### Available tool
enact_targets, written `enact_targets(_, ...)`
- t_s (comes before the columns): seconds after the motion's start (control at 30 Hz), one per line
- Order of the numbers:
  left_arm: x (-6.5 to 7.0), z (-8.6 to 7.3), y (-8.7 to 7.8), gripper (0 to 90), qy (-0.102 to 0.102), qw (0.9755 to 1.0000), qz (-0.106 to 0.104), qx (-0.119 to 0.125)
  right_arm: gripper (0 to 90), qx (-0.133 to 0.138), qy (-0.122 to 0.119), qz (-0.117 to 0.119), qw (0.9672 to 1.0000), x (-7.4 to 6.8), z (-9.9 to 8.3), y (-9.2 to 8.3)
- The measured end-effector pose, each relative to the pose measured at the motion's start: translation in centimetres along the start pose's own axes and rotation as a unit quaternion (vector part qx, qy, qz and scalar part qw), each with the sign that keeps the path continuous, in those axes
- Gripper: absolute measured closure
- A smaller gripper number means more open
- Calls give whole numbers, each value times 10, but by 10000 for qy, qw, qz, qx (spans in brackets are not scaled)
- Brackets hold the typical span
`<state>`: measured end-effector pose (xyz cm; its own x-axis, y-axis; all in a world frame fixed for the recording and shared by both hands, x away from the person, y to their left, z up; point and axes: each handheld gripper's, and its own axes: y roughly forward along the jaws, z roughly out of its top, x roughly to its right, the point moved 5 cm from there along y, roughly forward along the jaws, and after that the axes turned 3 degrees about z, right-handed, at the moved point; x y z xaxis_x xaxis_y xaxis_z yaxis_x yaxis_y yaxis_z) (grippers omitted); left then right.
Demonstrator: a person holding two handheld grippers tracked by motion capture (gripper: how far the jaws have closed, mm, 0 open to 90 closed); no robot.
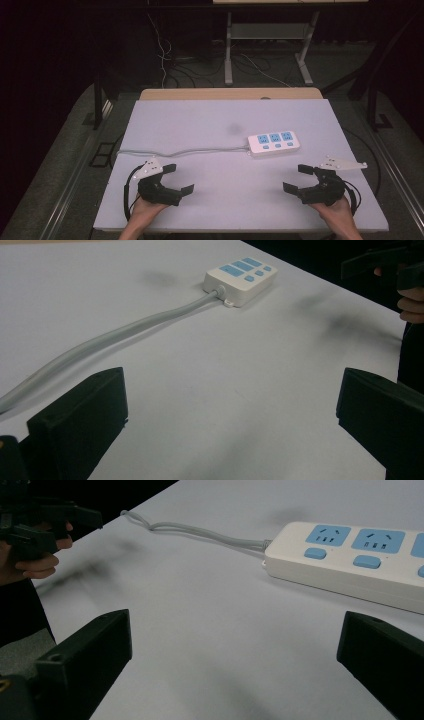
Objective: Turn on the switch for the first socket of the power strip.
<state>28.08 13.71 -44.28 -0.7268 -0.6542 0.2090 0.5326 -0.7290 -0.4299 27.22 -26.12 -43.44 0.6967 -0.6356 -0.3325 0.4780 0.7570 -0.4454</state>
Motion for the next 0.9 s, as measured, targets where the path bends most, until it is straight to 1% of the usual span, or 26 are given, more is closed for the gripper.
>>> enact_targets(0.8, -1, -2, 0, 0, 1, 10000, 13, -79, 8, -42, 58, 17, 10000, 1, -1, -2)
enact_targets(0.9, -1, -2, 0, 0, -2, 10000, 17, -95, 8, -85, 77, 18, 9999, 0, -1, -3)
